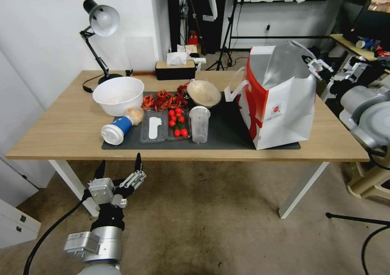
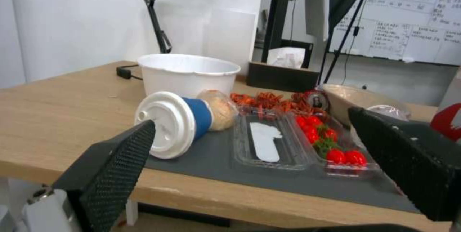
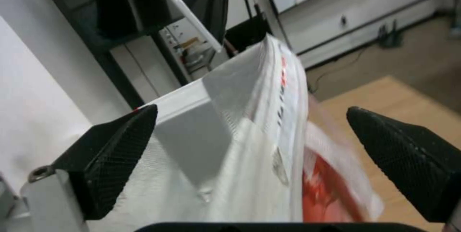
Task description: Pick up the food delivery bag from the floor and place it on the table.
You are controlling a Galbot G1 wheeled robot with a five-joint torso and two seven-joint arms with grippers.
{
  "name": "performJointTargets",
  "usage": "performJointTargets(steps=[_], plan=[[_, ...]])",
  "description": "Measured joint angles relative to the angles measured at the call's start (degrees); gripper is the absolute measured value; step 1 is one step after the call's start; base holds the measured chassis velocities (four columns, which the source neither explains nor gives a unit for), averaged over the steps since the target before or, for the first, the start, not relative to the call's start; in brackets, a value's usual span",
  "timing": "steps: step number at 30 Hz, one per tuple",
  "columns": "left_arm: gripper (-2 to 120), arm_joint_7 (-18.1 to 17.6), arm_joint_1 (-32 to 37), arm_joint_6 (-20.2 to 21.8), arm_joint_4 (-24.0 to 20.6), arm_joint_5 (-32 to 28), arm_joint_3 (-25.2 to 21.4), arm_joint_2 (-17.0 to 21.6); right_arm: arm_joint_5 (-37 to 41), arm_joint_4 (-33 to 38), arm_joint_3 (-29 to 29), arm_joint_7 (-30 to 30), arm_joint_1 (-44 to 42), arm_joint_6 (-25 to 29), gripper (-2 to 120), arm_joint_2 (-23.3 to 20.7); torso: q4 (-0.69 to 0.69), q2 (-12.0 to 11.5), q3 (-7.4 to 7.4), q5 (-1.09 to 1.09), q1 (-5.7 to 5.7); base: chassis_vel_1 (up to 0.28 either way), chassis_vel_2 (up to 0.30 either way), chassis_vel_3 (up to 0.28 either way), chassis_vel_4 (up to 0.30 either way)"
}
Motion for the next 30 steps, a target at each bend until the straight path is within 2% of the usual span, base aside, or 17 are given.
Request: performJointTargets(steps=[4,21,25,27,30], plan=[[100,-0.01,-0.13,-0.01,0.01,0.04,0.09,-0.02,-3.68,0.68,0.87,0.15,-0.96,-0.50,100,-1.62,0.00,0.00,0.00,0.00,0.01,0.000,0.000,0.000,0.000],[100,-0.13,0.59,0.08,-1.47,-0.12,-0.11,0.33,-6.34,5.53,9.11,-1.53,-9.91,-0.48,100,-3.93,0.00,0.00,0.00,0.01,0.00,0.000,0.000,0.000,0.000],[100,0.24,0.81,0.29,-2.17,-0.25,-0.30,0.10,-6.43,8.96,13.04,-2.35,-13.79,0.07,100,-4.93,0.01,0.00,0.00,0.00,0.00,0.000,0.000,0.000,0.000],[100,1.13,0.86,0.31,-2.45,-0.27,-0.67,0.22,-6.43,11.54,17.96,-3.84,-18.59,0.14,100,-6.11,0.00,0.00,0.00,-0.01,0.00,0.000,0.000,0.000,0.000],[100,1.77,0.88,0.24,-2.56,-0.29,-0.89,0.34,-6.88,14.24,21.21,-5.53,-22.69,0.18,100,-6.57,-0.03,0.00,-0.01,-0.02,0.00,0.000,0.000,0.000,0.000]])
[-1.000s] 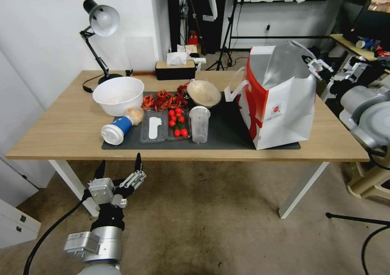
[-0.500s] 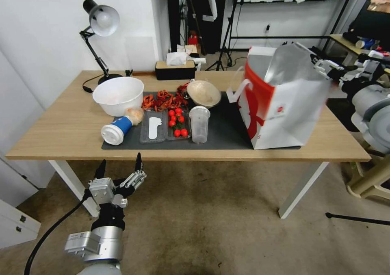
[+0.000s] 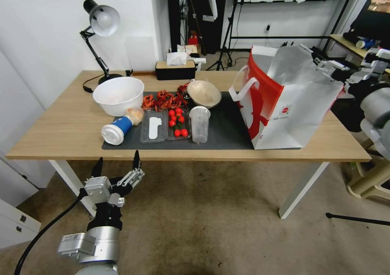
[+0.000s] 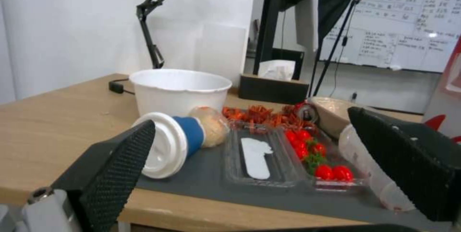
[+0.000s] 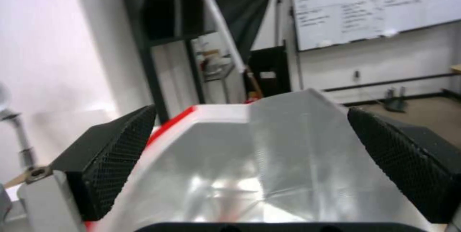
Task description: Pick up the food delivery bag from the floor and place it on the table.
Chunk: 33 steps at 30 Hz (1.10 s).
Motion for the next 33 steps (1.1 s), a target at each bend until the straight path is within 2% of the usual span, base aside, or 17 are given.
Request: performJointTargets(steps=[7,10,11,14,19,21,26,28,33], plan=[[100,1.16,0.36,-0.26,-0.27,0.06,-0.26,-0.09,-3.65,6.69,1.08,-1.07,-4.90,0.41,100,2.31,0.04,0.00,0.01,0.01,0.00,0.000,0.000,0.000,0.000],[100,1.89,0.90,-0.64,-0.40,0.35,-0.66,0.25,-11.11,11.98,1.39,-2.51,-11.22,1.79,100,5.83,0.04,0.00,0.00,0.02,0.00,0.000,0.000,0.000,0.000],[100,1.89,0.90,-0.64,-0.40,0.35,-0.66,0.25,-11.11,11.98,1.39,-2.51,-11.22,1.79,100,5.83,0.04,0.00,0.00,0.02,0.00,0.000,0.000,0.000,0.000],[100,2.11,1.13,-0.77,-0.45,0.66,-1.09,0.58,-18.74,15.24,3.00,-3.82,-18.13,3.42,100,9.06,0.03,0.00,0.00,0.01,0.00,0.000,0.000,0.000,0.000],[100,2.84,1.13,-0.93,-0.02,1.38,-1.27,0.81,-26.21,17.16,3.70,-4.41,-25.82,4.49,100,12.43,0.03,0.00,0.00,0.01,0.00,0.000,0.000,0.000,0.000],[100,3.48,1.16,-0.98,0.65,1.92,-1.20,0.87,-31.88,18.13,3.45,-4.34,-31.98,5.29,100,15.43,0.02,0.00,0.00,0.01,0.00,0.000,0.000,0.000,0.000],[100,3.93,1.16,-1.35,1.30,2.15,-1.12,0.86,-35.05,18.16,2.89,-4.46,-35.00,6.31,100,17.60,0.02,0.00,0.00,0.01,0.00,0.000,0.000,0.000,0.000],[100,5.58,0.86,-2.51,3.02,2.75,-0.80,0.71,-40.73,15.91,0.82,-6.63,-38.84,11.71,100,21.68,0.04,0.00,0.01,-0.01,0.00,0.000,0.000,0.000,0.000],[100,6.02,-0.64,-3.41,5.99,3.74,-0.90,0.75,-43.91,11.23,-2.36,-9.84,-40.44,19.36,100,26.17,0.03,0.00,0.01,0.01,0.00,0.000,0.000,0.000,0.000]])
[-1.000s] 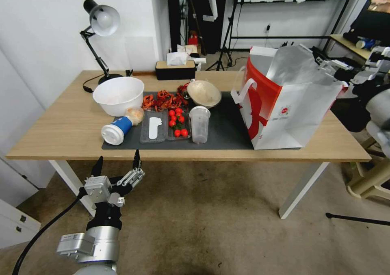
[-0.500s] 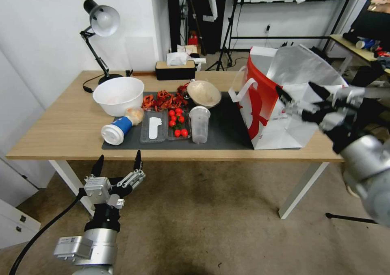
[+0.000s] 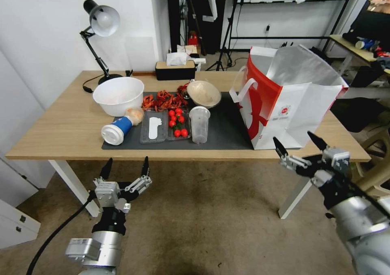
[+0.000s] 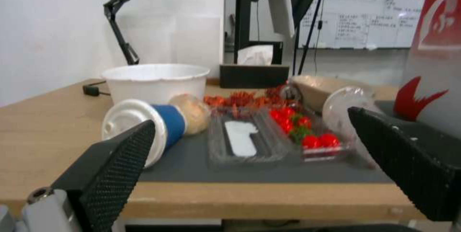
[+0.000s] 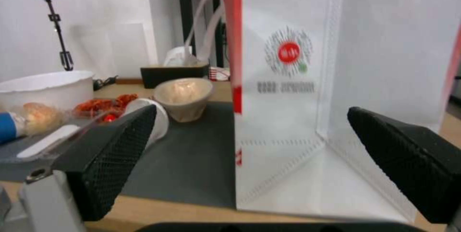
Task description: Pick up the food delivery bag from the floor and place it on the table.
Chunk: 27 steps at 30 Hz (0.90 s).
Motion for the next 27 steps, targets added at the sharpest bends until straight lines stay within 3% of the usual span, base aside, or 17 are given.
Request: performJointTargets(steps=[8,27], plan=[[100,-0.29,-1.03,-1.60,4.67,0.71,-0.20,0.50,-3.30,-8.46,-4.63,-3.67,0.90,6.91,100,4.37,0.00,-0.01,0.00,0.00,0.00,0.000,0.000,0.000,0.000],[100,-1.12,-2.10,-3.06,8.38,1.60,0.06,0.69,-3.67,-14.16,-9.66,-4.40,5.80,7.64,100,6.69,0.00,-0.01,0.00,0.00,0.00,0.000,0.000,0.000,0.000]])
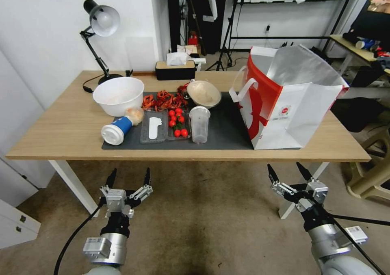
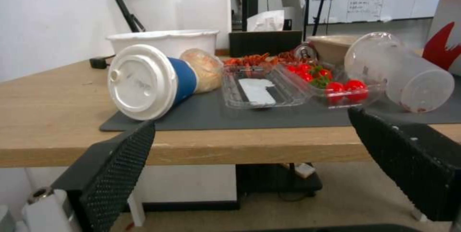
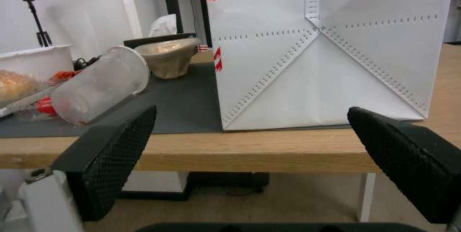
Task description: Pick up the food delivery bag from the floor and place it on the table.
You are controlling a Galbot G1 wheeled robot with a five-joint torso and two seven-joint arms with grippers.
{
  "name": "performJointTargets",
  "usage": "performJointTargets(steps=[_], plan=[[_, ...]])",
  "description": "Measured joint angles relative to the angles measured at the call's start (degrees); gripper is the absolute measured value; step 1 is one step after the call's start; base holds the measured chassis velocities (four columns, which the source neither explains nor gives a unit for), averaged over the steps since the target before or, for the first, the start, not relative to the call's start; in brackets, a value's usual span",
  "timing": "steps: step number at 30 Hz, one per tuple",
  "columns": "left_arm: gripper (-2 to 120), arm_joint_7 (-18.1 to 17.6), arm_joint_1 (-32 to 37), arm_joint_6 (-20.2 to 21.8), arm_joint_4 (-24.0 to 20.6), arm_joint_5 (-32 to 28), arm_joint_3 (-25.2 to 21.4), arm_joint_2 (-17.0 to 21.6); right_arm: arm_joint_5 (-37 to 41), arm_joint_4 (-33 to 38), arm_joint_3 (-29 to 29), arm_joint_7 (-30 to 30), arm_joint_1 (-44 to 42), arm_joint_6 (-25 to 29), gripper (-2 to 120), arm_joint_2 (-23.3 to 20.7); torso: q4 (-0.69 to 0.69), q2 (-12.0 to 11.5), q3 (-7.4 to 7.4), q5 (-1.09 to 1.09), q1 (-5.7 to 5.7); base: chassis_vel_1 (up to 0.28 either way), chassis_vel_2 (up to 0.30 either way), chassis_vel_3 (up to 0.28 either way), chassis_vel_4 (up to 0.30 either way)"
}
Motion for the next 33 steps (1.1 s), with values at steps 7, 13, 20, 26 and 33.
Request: performJointTargets(steps=[7,13,20,26,33], plan=[[100,-0.36,0.02,-0.31,0.12,0.18,0.09,-0.04,0.62,-0.40,-0.31,0.27,0.18,-0.31,100,0.34,0.00,0.00,0.00,0.00,0.00,0.000,0.000,0.000,0.000],[100,-0.83,0.04,-0.31,0.10,0.16,0.14,-0.06,0.75,-0.42,-0.32,0.40,0.22,-0.41,100,0.42,0.00,0.00,0.00,0.00,0.00,0.000,0.000,0.000,0.000],[100,-0.87,0.06,-0.27,0.01,0.12,0.16,-0.06,0.78,-0.42,-0.30,0.44,0.23,-0.47,100,0.41,0.00,0.00,0.00,0.00,0.00,0.000,0.000,0.000,0.000],[100,-0.87,0.06,-0.26,-0.01,0.11,0.16,-0.07,0.81,-0.42,-0.28,0.46,0.22,-0.50,100,0.40,0.00,0.00,0.00,0.00,0.00,0.000,0.000,0.000,0.000],[100,-0.87,0.07,-0.23,-0.03,0.08,0.16,-0.06,0.83,-0.41,-0.25,0.48,0.21,-0.53,100,0.38,0.00,0.00,0.00,0.00,0.00,0.000,0.000,0.000,0.000]])
